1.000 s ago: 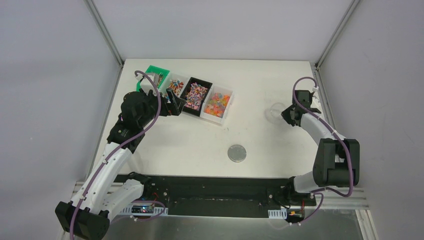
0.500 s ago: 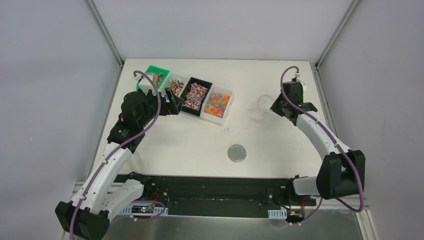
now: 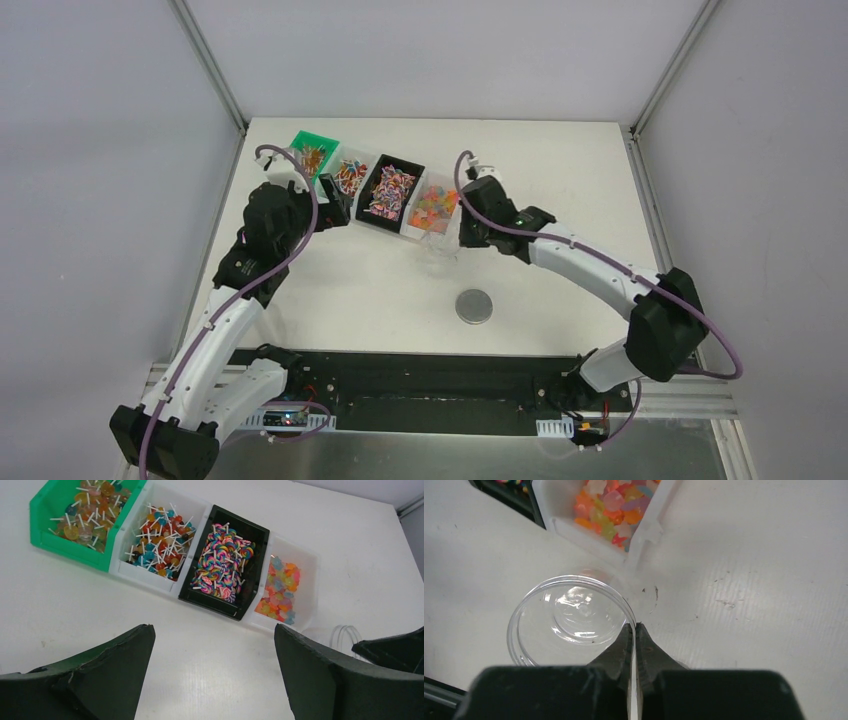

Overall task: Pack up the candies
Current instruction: Place the packing bottle at the center of the board.

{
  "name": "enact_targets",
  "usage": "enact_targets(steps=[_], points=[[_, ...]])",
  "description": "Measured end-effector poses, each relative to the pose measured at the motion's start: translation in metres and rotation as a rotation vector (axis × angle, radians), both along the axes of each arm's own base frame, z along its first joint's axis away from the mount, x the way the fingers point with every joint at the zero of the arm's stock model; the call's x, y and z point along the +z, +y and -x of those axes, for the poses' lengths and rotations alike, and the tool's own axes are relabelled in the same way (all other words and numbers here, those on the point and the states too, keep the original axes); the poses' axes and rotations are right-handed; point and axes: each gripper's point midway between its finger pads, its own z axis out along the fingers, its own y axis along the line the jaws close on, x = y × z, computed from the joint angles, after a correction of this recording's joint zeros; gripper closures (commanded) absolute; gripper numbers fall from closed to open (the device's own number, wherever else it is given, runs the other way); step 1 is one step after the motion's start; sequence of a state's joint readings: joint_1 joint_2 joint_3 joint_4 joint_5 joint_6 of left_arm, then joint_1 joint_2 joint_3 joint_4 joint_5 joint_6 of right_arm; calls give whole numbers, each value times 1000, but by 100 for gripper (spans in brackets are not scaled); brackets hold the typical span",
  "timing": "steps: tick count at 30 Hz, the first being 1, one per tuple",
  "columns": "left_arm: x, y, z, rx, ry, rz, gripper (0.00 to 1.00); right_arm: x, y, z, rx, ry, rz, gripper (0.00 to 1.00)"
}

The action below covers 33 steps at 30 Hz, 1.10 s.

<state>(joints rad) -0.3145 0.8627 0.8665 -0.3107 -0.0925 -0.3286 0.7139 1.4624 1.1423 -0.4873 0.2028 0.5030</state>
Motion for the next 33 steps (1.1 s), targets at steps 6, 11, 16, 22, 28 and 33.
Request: enact_targets(steps=[6,11,16,22,28,33], points=[[3,11,1,58,-13,-13,6,-29,31,27,101,45,112,100],[2,16,0,83,-10,-22,6,-46,43,38,133,64,192,99],[-3,19,-3,106,4,-35,7,-58,49,47,153,69,257,96],[-9,20,-6,113,23,-43,7,-68,49,54,155,84,312,91],[-19,19,-10,121,57,-47,8,-71,51,57,152,92,316,85],[-31,18,-15,128,94,-54,9,-67,54,56,144,89,301,76]])
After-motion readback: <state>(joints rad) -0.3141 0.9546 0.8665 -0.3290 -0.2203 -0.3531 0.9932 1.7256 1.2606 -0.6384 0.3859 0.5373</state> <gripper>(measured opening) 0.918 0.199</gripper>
